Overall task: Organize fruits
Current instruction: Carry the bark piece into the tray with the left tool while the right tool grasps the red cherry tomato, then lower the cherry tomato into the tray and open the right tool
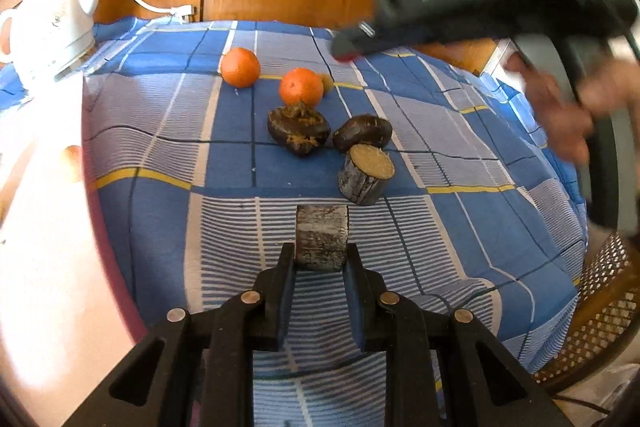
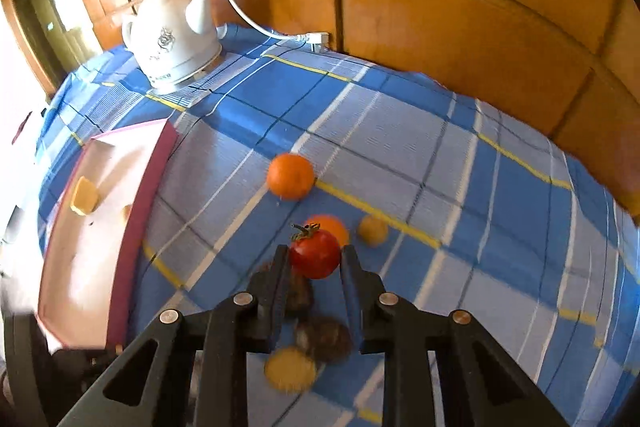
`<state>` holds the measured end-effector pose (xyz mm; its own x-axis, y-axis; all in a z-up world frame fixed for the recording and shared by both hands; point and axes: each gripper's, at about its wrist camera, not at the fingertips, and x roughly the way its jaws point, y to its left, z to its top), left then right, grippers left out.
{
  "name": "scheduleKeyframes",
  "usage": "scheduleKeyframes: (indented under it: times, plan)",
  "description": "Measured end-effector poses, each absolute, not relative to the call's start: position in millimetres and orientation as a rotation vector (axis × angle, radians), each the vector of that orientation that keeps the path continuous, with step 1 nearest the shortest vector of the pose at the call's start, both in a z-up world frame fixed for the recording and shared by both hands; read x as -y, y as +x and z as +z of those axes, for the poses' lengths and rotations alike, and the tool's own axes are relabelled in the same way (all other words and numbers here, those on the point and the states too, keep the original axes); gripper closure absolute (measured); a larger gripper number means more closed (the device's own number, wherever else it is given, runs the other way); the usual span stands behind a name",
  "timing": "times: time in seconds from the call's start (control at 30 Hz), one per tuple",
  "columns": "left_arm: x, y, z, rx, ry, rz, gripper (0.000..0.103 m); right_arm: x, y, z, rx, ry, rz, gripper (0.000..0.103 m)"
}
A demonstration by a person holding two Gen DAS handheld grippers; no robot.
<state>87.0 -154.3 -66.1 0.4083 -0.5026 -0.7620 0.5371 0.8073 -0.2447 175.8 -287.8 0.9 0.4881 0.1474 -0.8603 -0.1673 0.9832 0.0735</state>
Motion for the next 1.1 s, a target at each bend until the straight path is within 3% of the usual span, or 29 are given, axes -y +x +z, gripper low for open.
scheduleKeyframes:
  times: [0.43, 0.8, 0.93, 1.1]
  plan:
    - [63, 111, -5, -0.829, -0.155, -0.487, 0.080, 284, 97, -4, -1.021, 0.045, 0.243, 0.078]
    - [-17, 191, -22, -0.865, -0.172, -0.243, 0.079, 239, 84, -13, -1.033, 0.021, 0.342, 0.078]
    - [-28, 193, -25, -0.861, -0.190, -0.199, 0.062, 225, 81, -20, -1.048, 0.012, 0.369, 0.078]
    - [-33, 171, -27, -0.866, -0.199, -0.136, 0.061, 215, 79, -28, -1.067, 0.014, 0.390, 0.078]
